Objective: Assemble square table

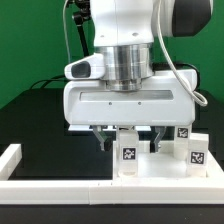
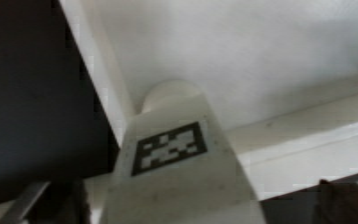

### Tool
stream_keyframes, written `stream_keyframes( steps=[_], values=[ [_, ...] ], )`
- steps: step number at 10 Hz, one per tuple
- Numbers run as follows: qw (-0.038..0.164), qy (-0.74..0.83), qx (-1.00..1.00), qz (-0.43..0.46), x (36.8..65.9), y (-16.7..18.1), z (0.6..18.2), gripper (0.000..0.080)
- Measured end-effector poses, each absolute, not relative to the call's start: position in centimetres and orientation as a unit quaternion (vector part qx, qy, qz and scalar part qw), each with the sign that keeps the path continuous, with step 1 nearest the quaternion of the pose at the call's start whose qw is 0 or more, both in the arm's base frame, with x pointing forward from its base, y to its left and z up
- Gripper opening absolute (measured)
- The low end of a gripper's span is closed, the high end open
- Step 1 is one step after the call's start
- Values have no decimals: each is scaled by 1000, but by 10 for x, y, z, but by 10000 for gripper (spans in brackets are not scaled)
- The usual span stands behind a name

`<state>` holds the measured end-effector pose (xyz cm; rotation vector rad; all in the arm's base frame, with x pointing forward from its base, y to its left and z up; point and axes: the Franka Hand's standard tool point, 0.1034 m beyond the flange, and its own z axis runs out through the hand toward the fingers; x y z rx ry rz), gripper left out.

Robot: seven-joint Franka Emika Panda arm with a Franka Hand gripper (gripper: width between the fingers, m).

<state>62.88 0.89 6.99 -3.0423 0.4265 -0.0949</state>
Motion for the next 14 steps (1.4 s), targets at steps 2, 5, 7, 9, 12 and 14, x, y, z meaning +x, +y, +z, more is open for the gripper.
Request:
stream_keyframes(
  steps=[2,5,7,9,12,14],
  values=[
    [34,147,-988,-30,629,9,70,386],
    [37,249,-967,-27,629,7,69,290],
    [40,362,-931,-23,629,5,69,290],
    [41,527,-849,-15,628,4,68,290],
    [67,683,-728,6,628,1,67,290],
    [67,693,-718,7,628,1,66,387]
  ],
)
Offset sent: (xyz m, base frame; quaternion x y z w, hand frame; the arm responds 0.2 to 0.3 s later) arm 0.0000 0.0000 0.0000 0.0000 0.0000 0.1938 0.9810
